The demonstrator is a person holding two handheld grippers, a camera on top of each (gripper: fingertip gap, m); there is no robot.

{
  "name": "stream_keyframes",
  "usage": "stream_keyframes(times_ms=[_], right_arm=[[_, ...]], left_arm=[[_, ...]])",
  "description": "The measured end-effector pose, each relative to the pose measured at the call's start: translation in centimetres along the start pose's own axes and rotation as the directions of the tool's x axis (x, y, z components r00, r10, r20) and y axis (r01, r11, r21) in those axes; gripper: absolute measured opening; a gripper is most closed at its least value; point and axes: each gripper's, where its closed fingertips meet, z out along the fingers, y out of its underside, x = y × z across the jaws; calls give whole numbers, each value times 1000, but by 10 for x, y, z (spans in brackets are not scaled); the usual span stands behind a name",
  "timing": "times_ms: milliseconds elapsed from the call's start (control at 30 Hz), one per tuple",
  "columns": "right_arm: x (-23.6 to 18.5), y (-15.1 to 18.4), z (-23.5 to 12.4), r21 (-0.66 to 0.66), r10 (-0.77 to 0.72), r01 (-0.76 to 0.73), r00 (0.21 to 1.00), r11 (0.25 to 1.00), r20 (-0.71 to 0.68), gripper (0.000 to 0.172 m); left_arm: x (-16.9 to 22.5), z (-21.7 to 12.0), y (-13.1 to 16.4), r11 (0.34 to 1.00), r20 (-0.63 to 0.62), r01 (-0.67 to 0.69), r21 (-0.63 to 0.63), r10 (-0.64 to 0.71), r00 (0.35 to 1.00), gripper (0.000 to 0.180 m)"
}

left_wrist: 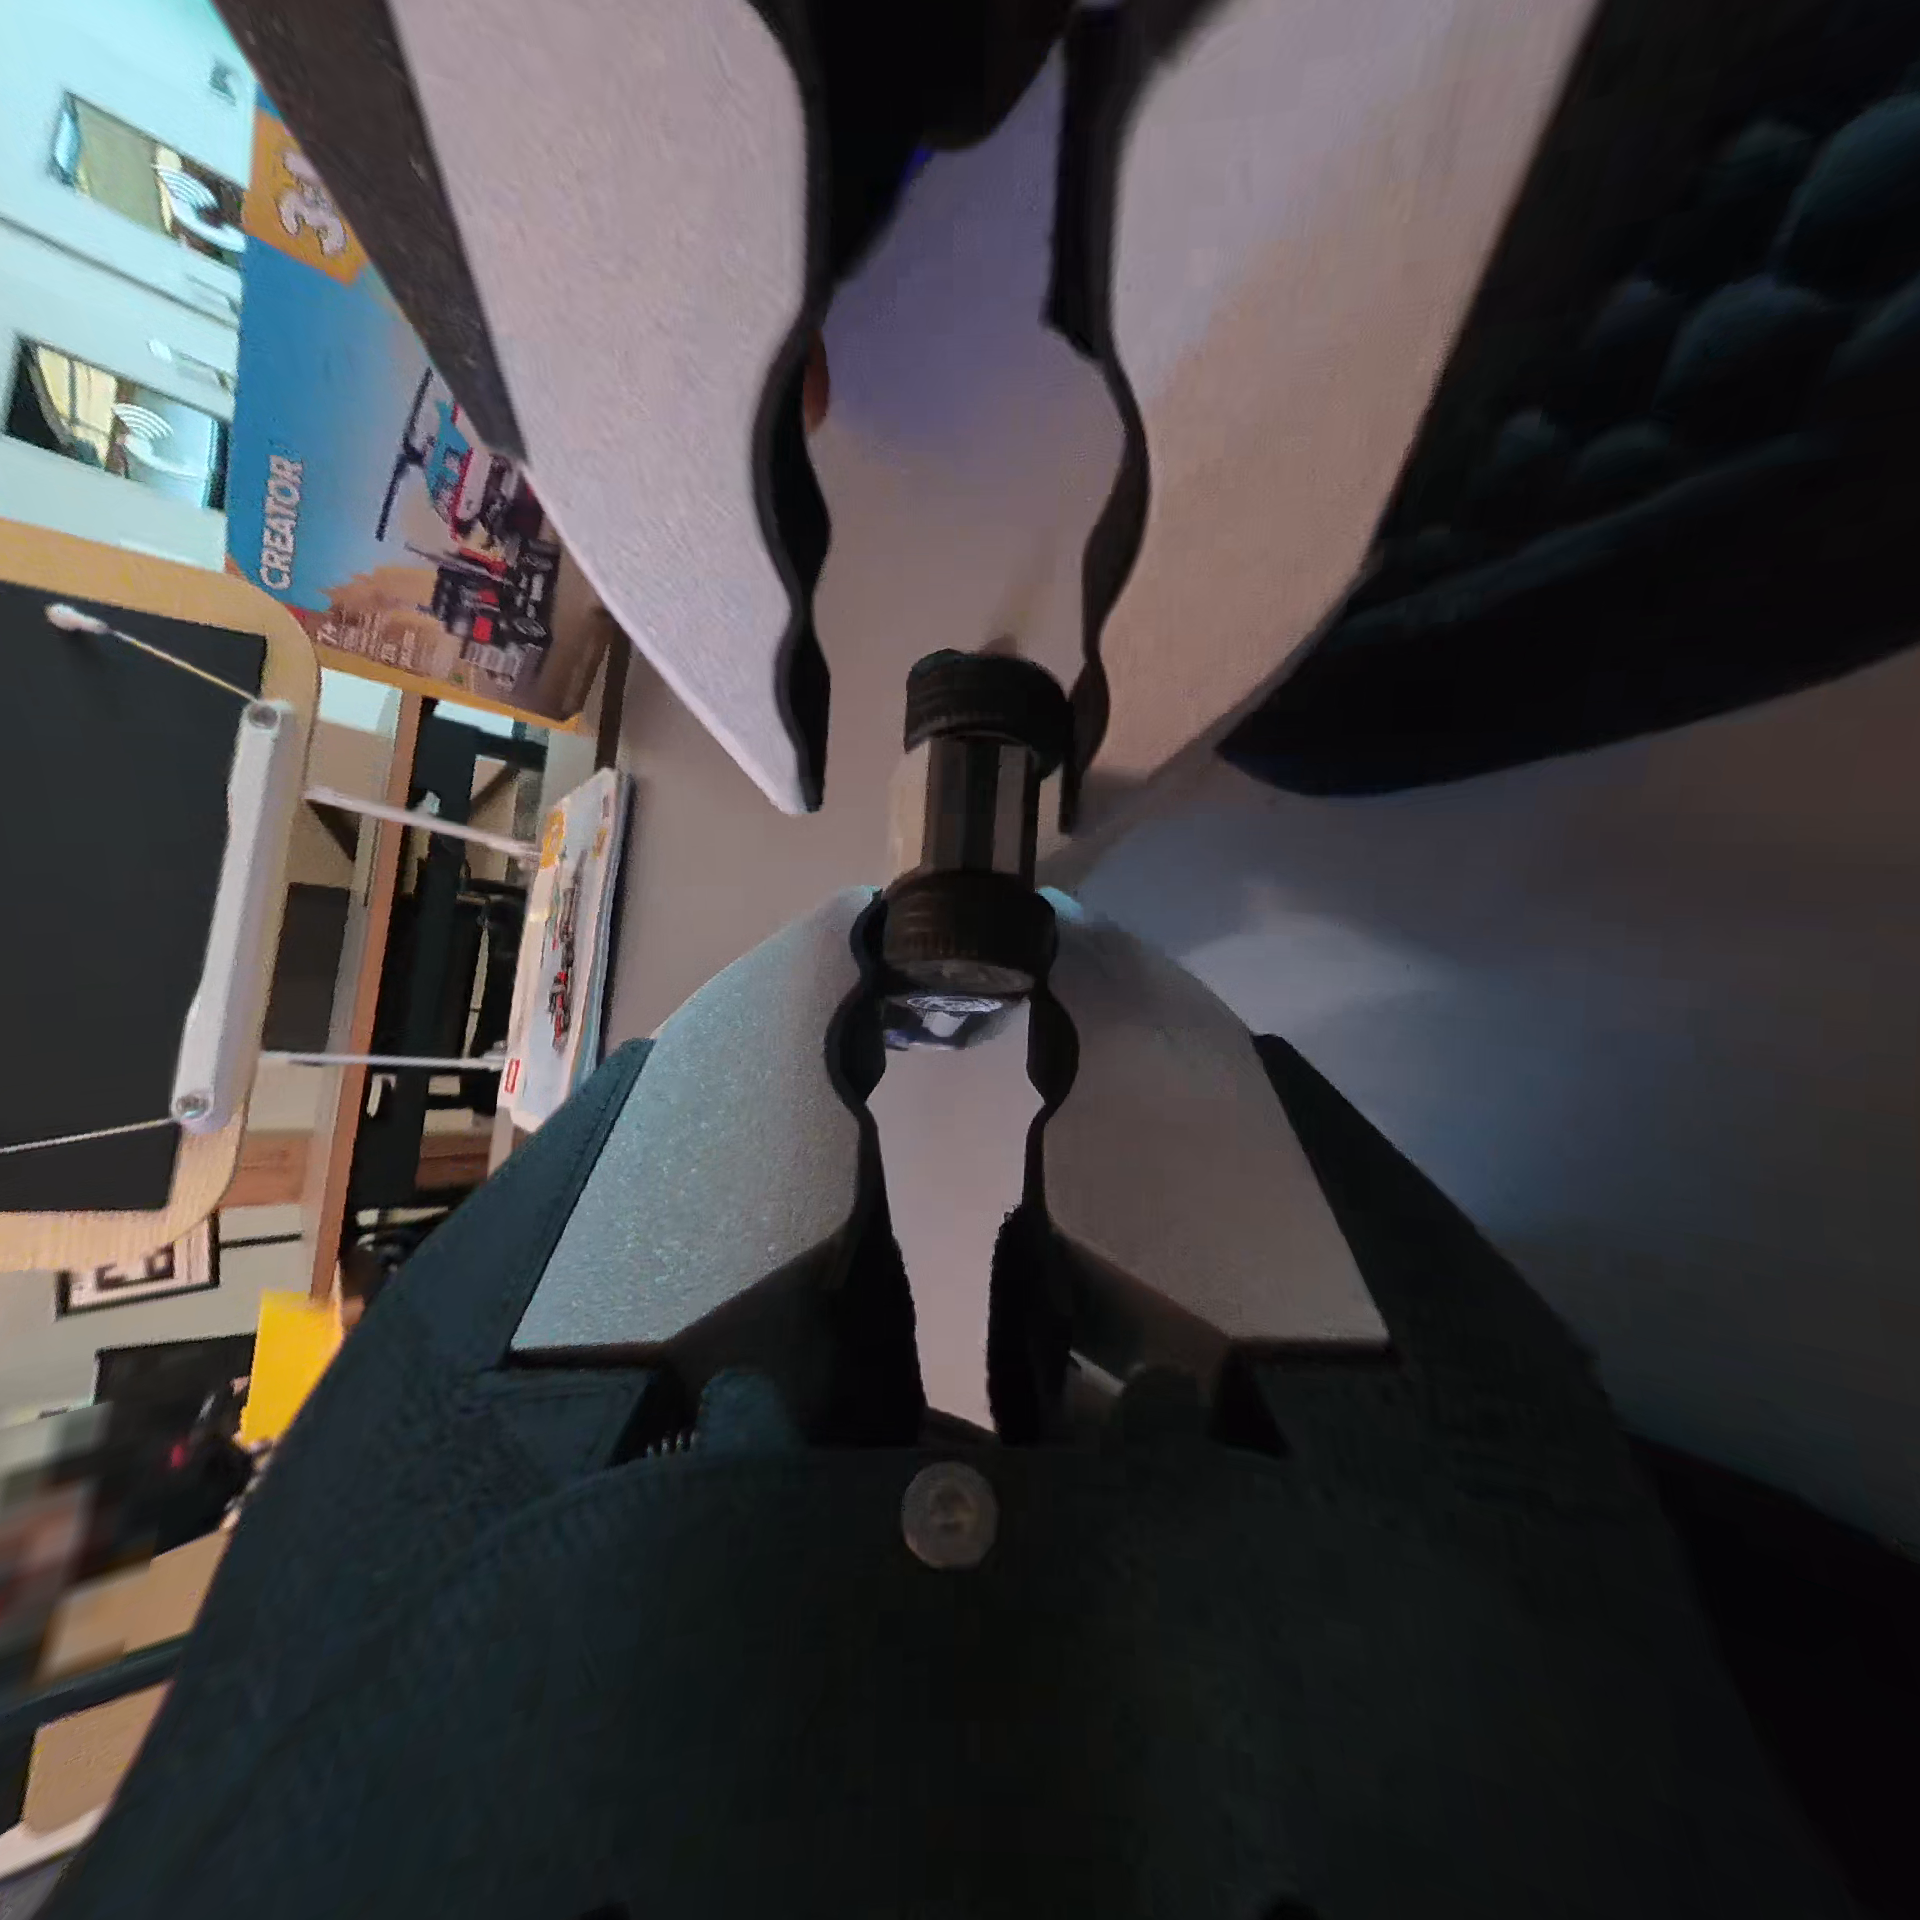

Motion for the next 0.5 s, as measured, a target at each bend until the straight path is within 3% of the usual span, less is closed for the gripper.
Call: stream_keyframes(times_ms=[67,233,333,500], right_arm=[[5,-2,-2,-12,-51,50,994,999,-94,29],[2,-1,0,-32,-30,28,996,999,-80,31],[6,4,4,-97,-115,103,985,990,-128,24],[7,5,7,-140,-130,110,981,984,-143,22]], left_arm=[[-2,2,-2,998,4,67,-18,-67,998,24],[0,1,-10,988,-37,152,18,-151,988,24],[3,-1,-18,979,-70,201,33,-198,978,24],[5,3,-15,982,-32,191,5,-190,981,25]])
